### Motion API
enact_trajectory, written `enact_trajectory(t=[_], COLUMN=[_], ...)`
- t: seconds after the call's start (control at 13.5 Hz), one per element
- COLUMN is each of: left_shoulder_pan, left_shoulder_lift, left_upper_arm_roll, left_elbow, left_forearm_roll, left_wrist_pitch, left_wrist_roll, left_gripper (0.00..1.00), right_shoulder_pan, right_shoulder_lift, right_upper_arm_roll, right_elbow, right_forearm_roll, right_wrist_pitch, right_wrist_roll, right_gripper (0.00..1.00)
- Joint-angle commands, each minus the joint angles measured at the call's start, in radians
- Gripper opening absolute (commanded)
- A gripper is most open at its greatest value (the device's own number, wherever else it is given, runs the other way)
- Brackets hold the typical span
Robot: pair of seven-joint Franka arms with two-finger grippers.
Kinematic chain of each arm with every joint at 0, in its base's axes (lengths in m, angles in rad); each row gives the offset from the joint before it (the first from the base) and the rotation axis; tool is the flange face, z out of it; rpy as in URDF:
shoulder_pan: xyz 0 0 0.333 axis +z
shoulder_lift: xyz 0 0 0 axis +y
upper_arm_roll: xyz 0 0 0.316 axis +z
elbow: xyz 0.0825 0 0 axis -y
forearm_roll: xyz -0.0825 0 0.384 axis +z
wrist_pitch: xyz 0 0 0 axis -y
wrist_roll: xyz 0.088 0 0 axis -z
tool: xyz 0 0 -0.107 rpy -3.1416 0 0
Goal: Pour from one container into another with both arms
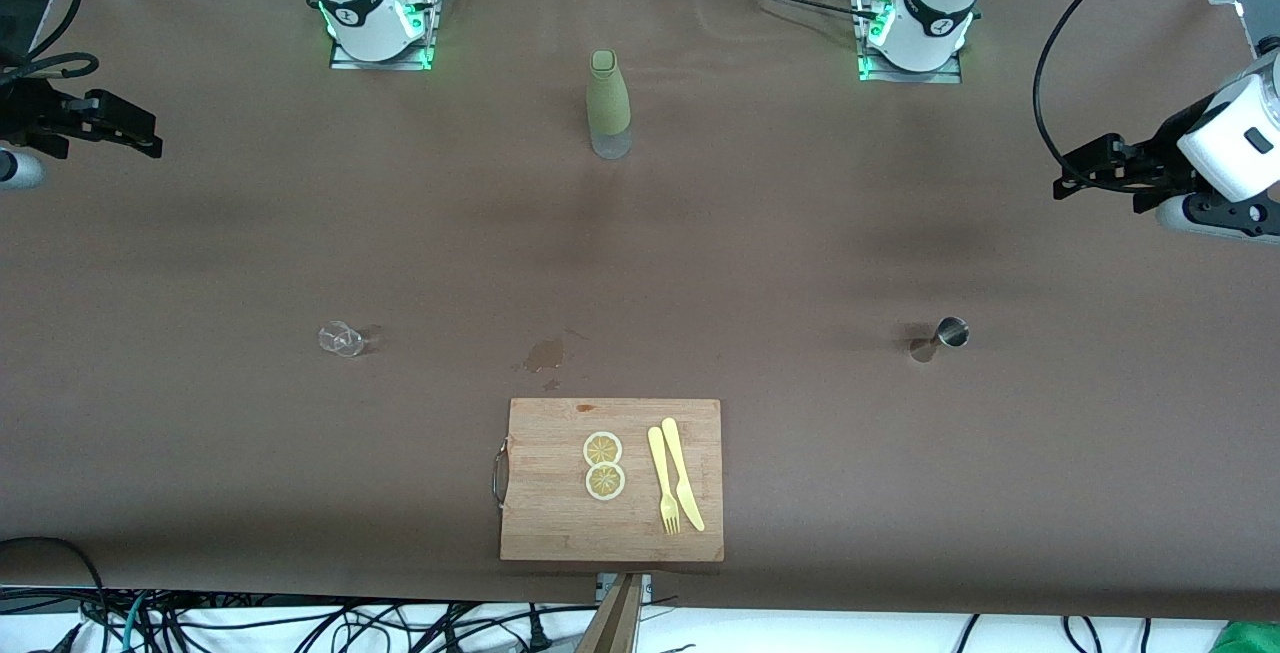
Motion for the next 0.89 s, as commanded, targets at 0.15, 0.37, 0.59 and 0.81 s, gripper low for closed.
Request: enact_trajectory(t=[0.15, 0.37, 0.59, 0.81], left_shoulder_pan=[0.006, 0.006, 0.006, 0.006], left_shoulder_lift=[0.006, 0.008, 0.013, 0.014], left_upper_arm_roll=[0.012, 0.012, 0.012, 0.012], left_elbow=[0.001, 0.000, 0.000, 0.000], left_forearm_roll=[-0.023, -0.021, -0.021, -0.021], left_wrist_pitch=[-0.002, -0.004, -0.004, -0.004], left_wrist_roll=[0.022, 0.023, 0.023, 0.025], left_gripper=[1.00, 1.00, 1.00, 1.00], right_shoulder_pan=[-0.005, -0.005, -0.007, -0.007], right_shoulder_lift=[-0.013, -0.013, -0.013, -0.013], right_upper_arm_roll=[0.002, 0.000, -0.001, -0.009], right_elbow=[-0.010, -0.010, -0.010, -0.010], right_forearm_roll=[-0.004, -0.006, -0.006, -0.004], right_wrist_pitch=[0.005, 0.005, 0.003, 0.002], right_wrist_roll=[-0.002, -0.002, -0.006, -0.005], right_gripper=[1.00, 1.00, 1.00, 1.00])
